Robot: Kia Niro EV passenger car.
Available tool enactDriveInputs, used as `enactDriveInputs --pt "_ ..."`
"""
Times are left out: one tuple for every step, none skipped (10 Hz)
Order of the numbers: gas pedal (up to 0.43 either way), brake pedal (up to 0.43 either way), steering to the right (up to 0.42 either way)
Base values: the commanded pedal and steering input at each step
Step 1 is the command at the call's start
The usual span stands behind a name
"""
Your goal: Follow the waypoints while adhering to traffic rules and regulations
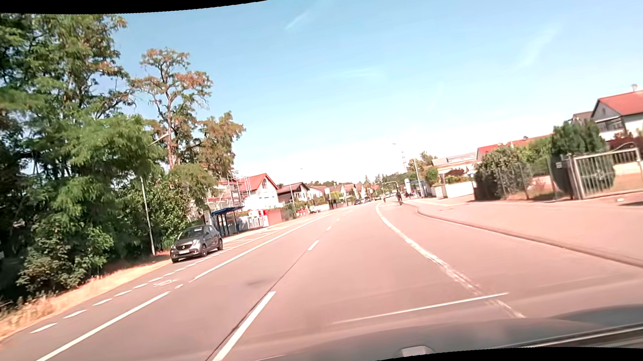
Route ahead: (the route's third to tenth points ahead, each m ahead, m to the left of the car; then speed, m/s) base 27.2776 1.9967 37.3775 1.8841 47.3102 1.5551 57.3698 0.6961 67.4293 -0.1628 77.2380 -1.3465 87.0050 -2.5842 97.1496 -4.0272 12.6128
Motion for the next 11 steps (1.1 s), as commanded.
enactDriveInputs --pt "0.028 0.0 -0.003" --pt "0.028 0.0 -0.002" --pt "0.028 0.0 -0.002" --pt "0.028 0.0 -0.001" --pt "0.028 0.0 -0.001" --pt "0.028 0.0 -0.001" --pt "0.028 0.0 0.0" --pt "0.028 0.0 0.0" --pt "0.028 0.0 0.0" --pt "0.028 0.0 0.0" --pt "0.028 0.0 0.0"
